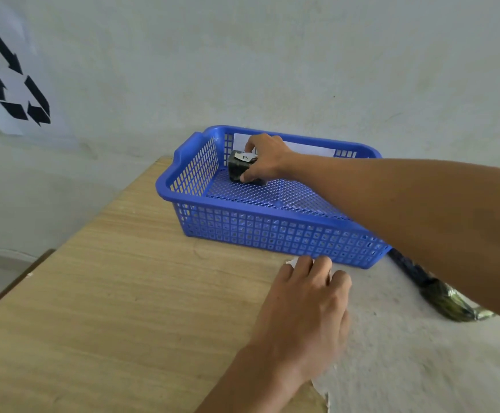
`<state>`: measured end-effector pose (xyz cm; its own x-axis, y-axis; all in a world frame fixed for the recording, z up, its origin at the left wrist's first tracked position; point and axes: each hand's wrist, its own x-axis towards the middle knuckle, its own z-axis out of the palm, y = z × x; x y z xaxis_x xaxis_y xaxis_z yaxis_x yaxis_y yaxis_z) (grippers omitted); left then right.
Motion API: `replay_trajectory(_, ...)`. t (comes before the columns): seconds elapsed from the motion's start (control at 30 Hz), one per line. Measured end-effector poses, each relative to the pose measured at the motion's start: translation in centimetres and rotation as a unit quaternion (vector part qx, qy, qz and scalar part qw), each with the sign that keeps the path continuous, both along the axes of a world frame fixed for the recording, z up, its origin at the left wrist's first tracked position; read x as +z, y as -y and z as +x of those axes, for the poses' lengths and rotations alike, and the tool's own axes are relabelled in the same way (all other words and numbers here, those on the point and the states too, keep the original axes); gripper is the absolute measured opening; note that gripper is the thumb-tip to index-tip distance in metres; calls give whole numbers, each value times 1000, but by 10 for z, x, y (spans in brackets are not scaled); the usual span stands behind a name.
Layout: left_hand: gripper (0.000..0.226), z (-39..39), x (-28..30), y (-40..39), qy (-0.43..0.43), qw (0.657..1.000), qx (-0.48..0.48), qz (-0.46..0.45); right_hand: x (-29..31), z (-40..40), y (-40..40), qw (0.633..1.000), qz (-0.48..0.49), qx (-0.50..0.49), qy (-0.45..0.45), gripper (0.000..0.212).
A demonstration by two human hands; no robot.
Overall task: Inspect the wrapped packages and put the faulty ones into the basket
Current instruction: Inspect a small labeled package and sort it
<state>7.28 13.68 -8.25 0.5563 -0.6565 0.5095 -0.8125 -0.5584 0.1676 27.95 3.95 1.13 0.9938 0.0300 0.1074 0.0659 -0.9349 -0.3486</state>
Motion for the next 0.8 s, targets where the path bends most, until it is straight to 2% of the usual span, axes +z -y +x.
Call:
replay_trajectory(0.1, 13, 0, -1, -1, -4, 1000, 1, -2, 5, -9, 6, 1000, -2, 22, -11, 79)
replay_trajectory(0.23, 12, 2, -2, -2, -8, 1000, -5, -2, 27, -43, 29, 999, 1, 35, 0, 66)
replay_trajectory(0.33, 12, 3, -5, -1, -5, 1000, -4, -5, 39, -86, 59, 997, 32, 28, 69, 52)
replay_trajectory(0.4, 14, 4, -5, 0, -5, 1000, -2, -7, 38, -120, 86, 990, 53, 0, 130, 43)
replay_trajectory(0.57, 17, 4, -2, -1, -21, 1000, -7, -10, 18, -220, 145, 962, 135, -91, 220, 16)
replay_trajectory(0.63, 18, 3, -1, -1, -29, 999, -9, -10, 7, -260, 156, 952, 130, -133, 243, 15)
replay_trajectory(0.7, 20, 3, 0, -2, -31, 999, -11, -10, -7, -291, 165, 954, 104, -169, 225, 9)
replay_trajectory(0.73, 21, 3, 1, -2, -29, 999, -13, -11, -15, -304, 167, 961, 84, -181, 190, 12)
replay_trajectory(0.8, 22, 3, 2, -2, -28, 999, -16, -13, -30, -321, 170, 975, 34, -197, 102, 45)
